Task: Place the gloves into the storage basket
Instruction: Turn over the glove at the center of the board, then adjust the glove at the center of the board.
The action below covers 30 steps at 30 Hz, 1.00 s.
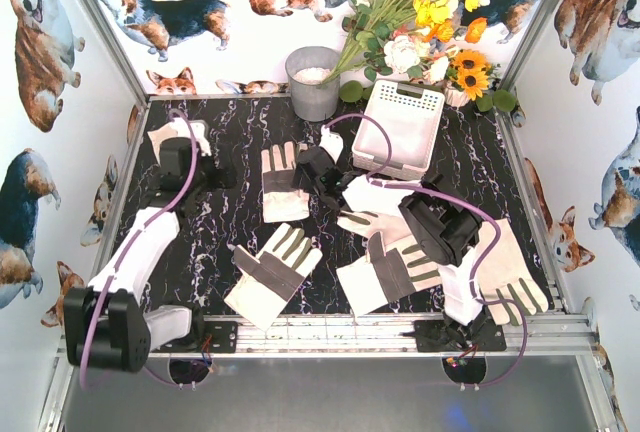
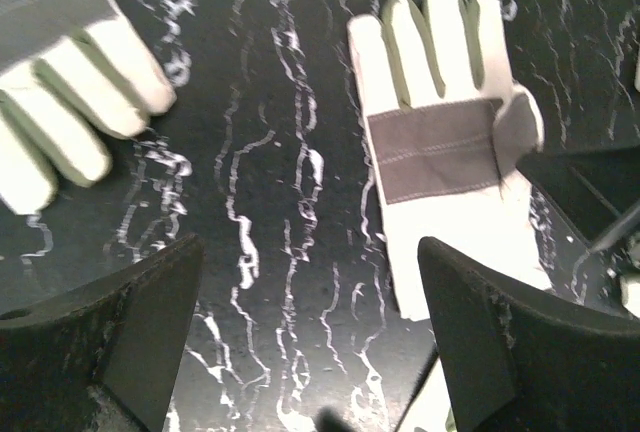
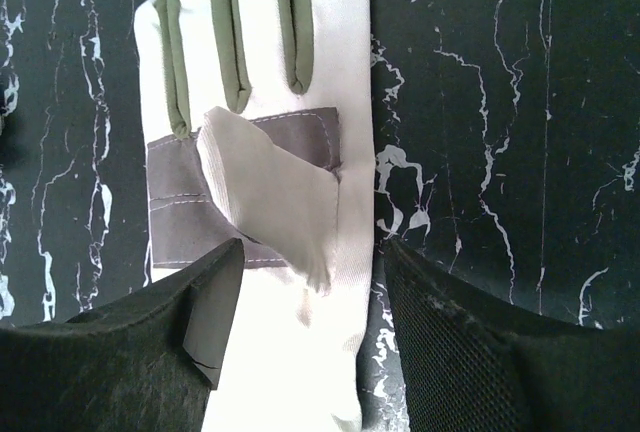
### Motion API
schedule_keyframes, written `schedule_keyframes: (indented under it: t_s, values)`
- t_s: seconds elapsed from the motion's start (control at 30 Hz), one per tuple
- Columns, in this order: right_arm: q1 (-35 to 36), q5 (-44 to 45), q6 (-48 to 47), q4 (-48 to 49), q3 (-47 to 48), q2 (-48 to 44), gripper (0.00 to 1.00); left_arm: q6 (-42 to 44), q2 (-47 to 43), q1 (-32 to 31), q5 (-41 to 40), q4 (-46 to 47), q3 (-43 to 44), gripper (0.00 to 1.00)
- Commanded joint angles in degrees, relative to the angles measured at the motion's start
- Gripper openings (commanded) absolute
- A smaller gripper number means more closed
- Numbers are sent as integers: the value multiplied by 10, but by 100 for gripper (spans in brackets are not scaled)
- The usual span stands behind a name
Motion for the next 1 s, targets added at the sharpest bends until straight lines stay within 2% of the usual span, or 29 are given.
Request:
schedule_keyframes:
  t_s: [0.0,0.2,0.33,0.67,0.8,0.97]
  values:
    - [-7,1,-4,13,16,-36,58,-41,32,-17,55,-15,32,80]
    - [-24,-17,13,21,-4,-41,54,-155,86,-55,90,69,-1,78]
    - [-34,-26,20,22,-15,-42,52,-199,145,-82,92,113,6,69]
    - [-56,-56,36,30,-35,-34,41,-240,267,-104,110,177,30,39]
    - [-66,-79,40,35,-33,-29,37,-245,298,-115,104,186,31,36]
    - [-79,-170,16,89,-34,-27,41,-239,333,-117,105,194,29,31]
